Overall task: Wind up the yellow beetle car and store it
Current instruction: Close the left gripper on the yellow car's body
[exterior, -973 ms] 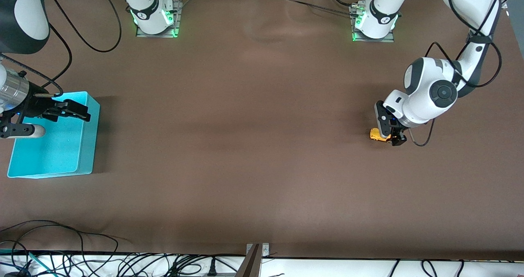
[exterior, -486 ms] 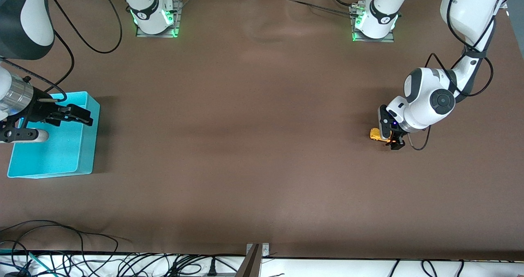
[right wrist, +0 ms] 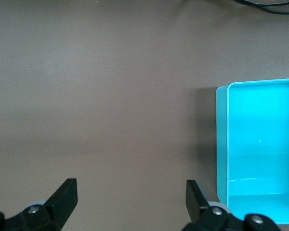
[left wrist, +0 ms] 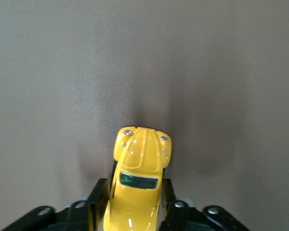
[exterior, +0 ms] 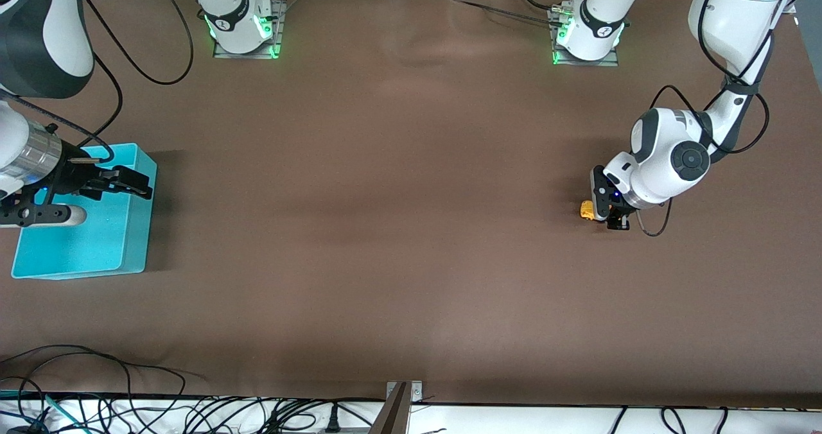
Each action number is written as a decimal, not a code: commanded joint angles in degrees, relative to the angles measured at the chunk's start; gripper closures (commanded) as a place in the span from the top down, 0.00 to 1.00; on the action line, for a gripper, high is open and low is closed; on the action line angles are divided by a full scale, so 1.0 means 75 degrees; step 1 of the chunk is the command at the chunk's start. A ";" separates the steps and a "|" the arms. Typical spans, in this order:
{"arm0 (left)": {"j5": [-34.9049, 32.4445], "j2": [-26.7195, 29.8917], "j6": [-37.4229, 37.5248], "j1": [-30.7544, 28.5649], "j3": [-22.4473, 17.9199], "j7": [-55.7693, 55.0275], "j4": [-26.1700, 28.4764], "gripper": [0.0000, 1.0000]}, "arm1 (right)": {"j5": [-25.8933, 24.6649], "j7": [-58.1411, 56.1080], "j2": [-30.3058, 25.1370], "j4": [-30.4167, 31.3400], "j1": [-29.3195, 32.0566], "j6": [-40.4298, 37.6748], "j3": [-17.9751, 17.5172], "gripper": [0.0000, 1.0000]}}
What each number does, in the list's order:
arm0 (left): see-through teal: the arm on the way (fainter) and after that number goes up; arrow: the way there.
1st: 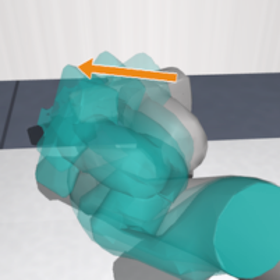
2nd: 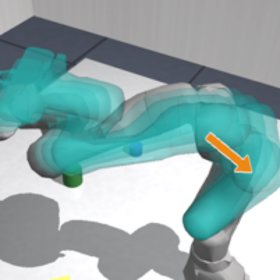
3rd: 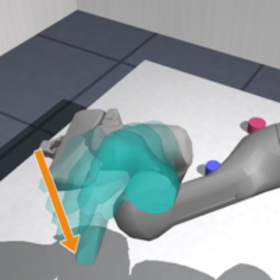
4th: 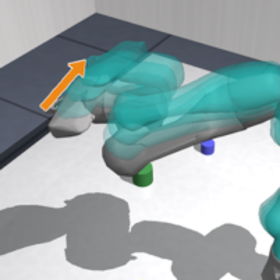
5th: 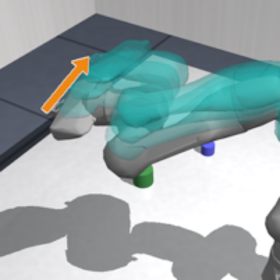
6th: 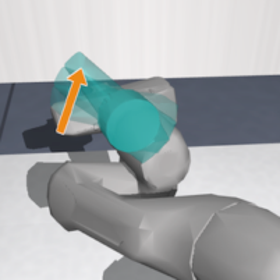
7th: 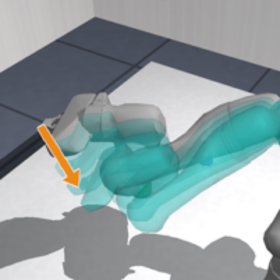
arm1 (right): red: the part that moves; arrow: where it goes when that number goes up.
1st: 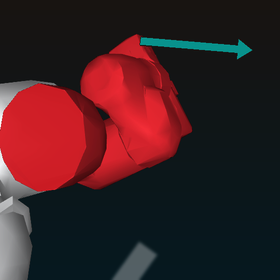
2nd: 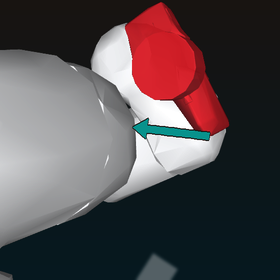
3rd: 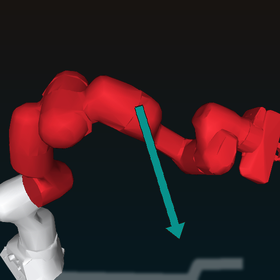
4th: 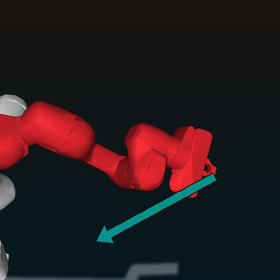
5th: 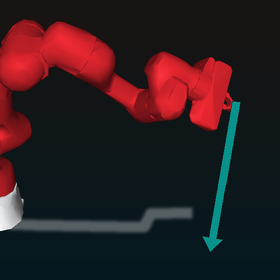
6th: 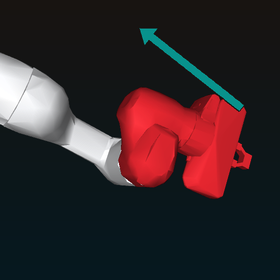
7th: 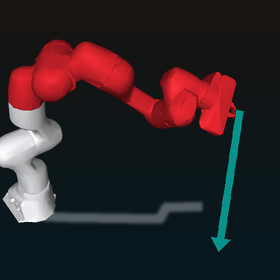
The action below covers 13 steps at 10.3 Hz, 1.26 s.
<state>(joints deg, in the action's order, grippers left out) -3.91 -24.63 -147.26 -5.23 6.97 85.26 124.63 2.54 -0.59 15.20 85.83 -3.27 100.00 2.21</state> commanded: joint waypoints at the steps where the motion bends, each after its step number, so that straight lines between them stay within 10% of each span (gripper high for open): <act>1: -0.0182 -0.0056 0.0006 -0.0041 0.0019 0.0046 -0.0070 0.06 | 0.0176 -0.0073 0.0036 -0.0088 0.0003 -0.0010 -0.0025 1.00; 13: -0.0193 -0.0736 0.0193 -0.1410 -0.0074 0.1579 -0.0714 0.00 | 0.0176 -0.0120 0.0036 -0.0077 0.0015 -0.0091 -0.0013 1.00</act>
<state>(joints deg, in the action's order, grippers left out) -3.91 -26.27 -145.79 -13.53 6.55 93.99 121.73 2.55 -0.66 15.31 85.83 -3.31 99.96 2.05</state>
